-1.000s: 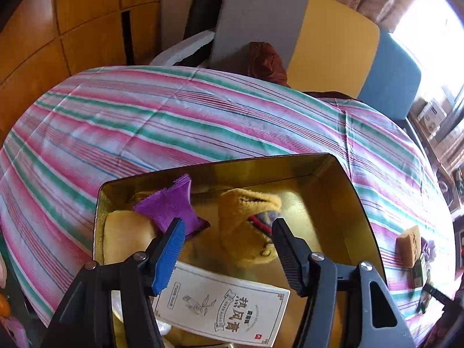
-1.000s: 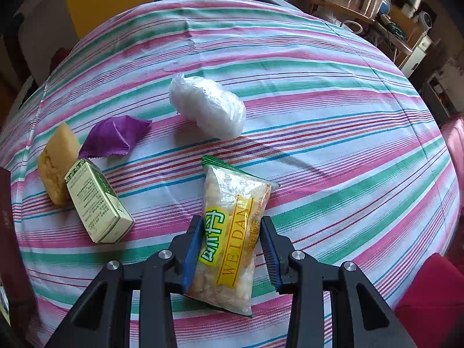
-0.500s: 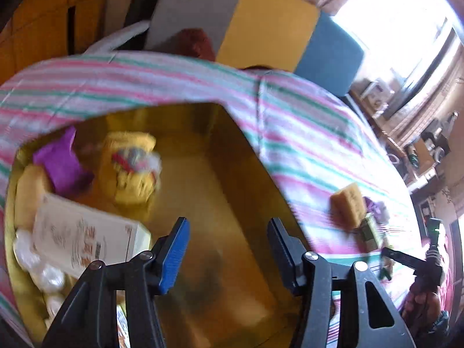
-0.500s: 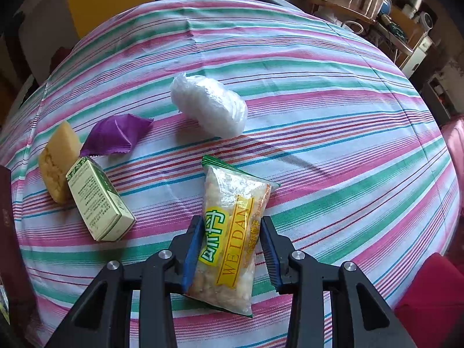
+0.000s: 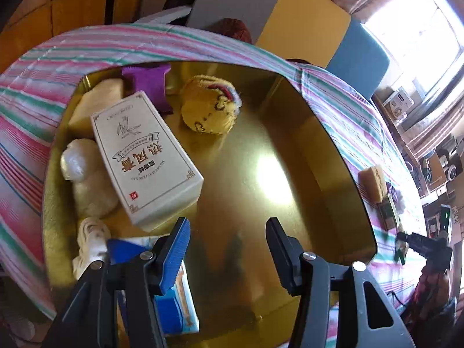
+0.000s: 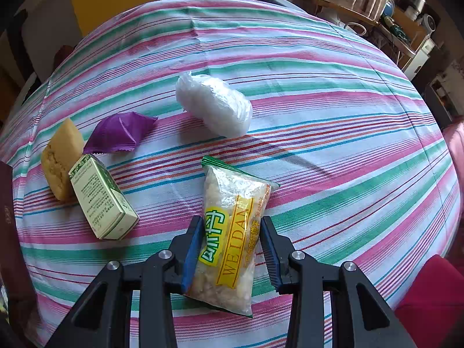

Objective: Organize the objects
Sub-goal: 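Lift the WEIDAN rice bag off the table with the right gripper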

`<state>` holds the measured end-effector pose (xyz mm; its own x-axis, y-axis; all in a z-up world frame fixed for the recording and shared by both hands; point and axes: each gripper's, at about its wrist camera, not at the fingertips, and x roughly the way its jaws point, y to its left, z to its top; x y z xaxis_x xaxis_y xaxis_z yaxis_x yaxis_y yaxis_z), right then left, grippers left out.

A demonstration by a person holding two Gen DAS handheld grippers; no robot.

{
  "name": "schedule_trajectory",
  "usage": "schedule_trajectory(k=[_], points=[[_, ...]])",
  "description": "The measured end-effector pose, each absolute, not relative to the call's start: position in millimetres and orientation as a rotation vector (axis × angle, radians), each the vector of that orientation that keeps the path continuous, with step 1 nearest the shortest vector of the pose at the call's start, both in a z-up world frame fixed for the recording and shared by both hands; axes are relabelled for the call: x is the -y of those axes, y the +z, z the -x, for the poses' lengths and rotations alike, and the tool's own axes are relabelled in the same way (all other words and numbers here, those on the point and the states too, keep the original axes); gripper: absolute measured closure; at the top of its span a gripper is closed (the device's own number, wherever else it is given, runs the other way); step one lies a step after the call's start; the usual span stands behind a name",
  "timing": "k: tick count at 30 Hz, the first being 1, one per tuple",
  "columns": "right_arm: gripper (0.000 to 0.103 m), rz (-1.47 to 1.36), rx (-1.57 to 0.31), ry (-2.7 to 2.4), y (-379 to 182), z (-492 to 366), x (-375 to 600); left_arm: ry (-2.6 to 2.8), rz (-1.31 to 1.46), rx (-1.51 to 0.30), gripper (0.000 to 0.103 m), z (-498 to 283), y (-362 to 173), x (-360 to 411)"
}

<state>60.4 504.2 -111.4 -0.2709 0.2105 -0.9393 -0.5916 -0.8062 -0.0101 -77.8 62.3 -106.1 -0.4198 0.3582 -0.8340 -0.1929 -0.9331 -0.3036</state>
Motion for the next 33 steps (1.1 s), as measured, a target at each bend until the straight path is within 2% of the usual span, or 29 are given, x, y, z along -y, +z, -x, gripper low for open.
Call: schedule_trajectory(k=[12,25,33], points=[[0.064,1.480,-0.417,2.112,-111.9,-61.8,-505.3,2.490,1.238,0.021,0.048,46.8,-64.8,-81.9],[0.066,1.436,-0.428,2.116,-108.2,-61.8,-503.6,2.497,1.225,-0.008,0.048,35.5,-63.0,-78.6],[0.067,1.297,-0.481,2.228,-80.5,-74.9,-488.4,2.487,1.222,0.006,0.048,32.5,-62.9,-73.0]])
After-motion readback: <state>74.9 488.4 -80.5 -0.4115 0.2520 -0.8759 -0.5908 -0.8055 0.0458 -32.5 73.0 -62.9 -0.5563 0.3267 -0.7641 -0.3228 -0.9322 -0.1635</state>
